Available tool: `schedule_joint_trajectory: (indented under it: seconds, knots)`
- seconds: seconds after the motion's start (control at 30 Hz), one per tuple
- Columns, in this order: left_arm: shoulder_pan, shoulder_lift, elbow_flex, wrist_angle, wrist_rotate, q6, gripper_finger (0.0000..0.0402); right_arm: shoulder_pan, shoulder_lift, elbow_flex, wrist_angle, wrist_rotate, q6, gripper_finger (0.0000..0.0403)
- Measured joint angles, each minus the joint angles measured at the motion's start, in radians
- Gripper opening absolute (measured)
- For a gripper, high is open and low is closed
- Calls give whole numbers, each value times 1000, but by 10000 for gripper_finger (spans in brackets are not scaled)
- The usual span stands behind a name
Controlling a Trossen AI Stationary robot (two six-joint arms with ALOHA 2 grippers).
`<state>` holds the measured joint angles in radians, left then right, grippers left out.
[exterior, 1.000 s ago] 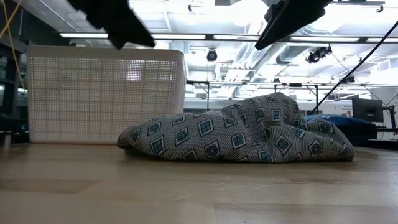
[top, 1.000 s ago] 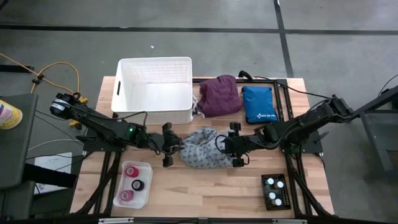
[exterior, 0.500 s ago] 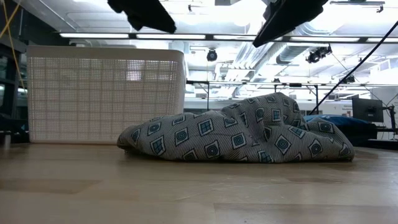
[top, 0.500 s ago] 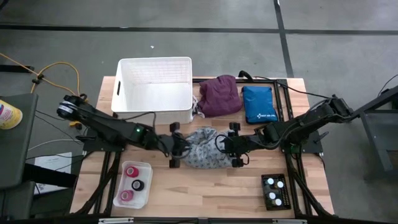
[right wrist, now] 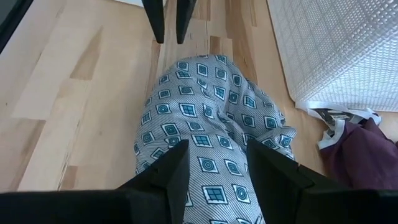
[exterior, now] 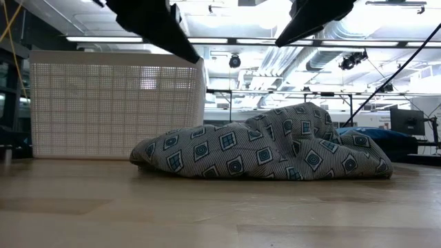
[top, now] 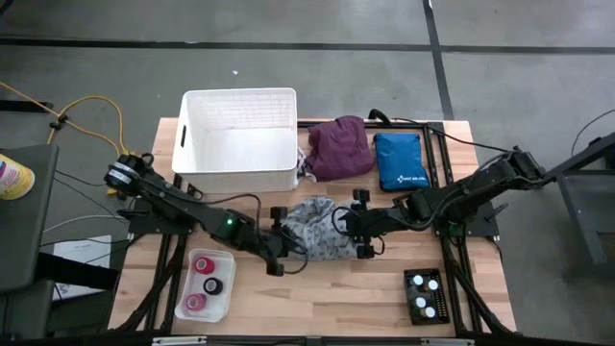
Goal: Pick & place medical supplies in basket/bin
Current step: Put the gray patterned patient gown into the top white bin
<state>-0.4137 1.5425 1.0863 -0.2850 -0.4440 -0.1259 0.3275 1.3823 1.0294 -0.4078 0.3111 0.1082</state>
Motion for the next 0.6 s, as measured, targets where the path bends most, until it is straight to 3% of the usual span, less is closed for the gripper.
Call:
schedule_joint_trajectory:
  seconds: [0.6]
  knots:
    - [1,43,-2,-4,4,-49,74,0,0,0,6,0,0,148]
